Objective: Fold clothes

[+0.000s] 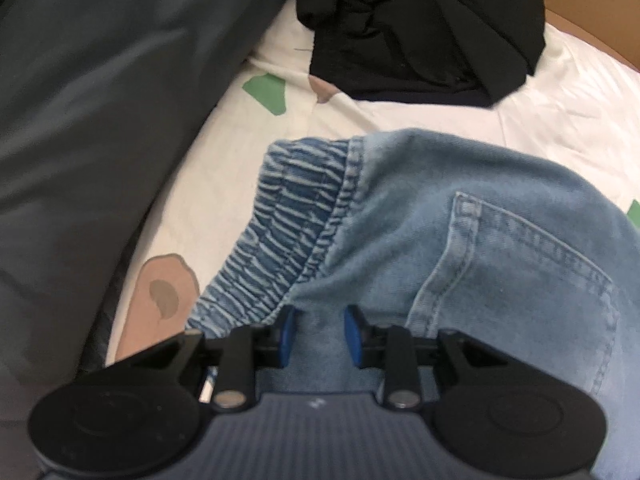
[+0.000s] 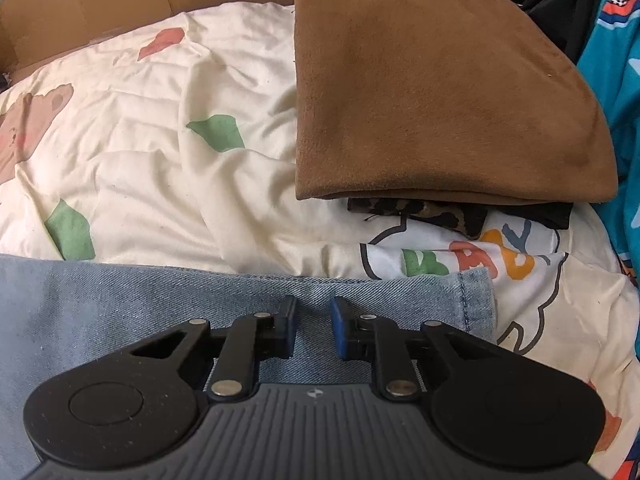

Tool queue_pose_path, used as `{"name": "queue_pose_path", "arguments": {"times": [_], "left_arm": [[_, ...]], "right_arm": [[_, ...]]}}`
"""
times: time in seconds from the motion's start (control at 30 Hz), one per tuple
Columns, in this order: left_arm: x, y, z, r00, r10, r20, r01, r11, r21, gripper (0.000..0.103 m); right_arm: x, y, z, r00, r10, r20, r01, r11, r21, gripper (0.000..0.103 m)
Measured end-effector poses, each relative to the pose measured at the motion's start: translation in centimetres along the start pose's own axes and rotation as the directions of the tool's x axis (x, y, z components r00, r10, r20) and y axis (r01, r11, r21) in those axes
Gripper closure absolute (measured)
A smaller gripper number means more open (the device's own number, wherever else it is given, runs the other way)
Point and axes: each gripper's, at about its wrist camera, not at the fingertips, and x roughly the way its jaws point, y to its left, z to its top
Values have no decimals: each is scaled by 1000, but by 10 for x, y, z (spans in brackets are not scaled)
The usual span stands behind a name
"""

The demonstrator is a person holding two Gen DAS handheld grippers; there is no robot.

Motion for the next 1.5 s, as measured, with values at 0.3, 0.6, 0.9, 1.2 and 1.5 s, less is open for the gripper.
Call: {"name": "queue_pose_path", "arguments": {"times": [0.3, 0.6, 0.9, 1.2, 1.5], "left_arm": [[-44, 12, -35, 997, -37, 66, 39, 999, -26, 73], [-33, 24, -59, 999, -39, 16, 39, 998, -55, 73], [-1, 18, -61, 999, -37, -25, 37, 999, -1, 71], [-21, 12, -58, 999, 11, -36, -12, 1000, -17, 68], [-57, -5, -75, 999, 32, -19, -32, 999, 9, 50]], "right_arm": [[-17, -4, -1, 1000, 19, 21, -20, 999, 32, 83], [-42, -13, -20, 1000, 3, 14, -4, 999, 37, 82], [-49, -43, -38, 998, 4, -65, 11, 974, 228, 82], [-65, -80, -48, 997, 45, -56, -23, 935, 354, 77], [-83, -112, -97, 997, 50, -53, -21, 893, 449, 64]]}}
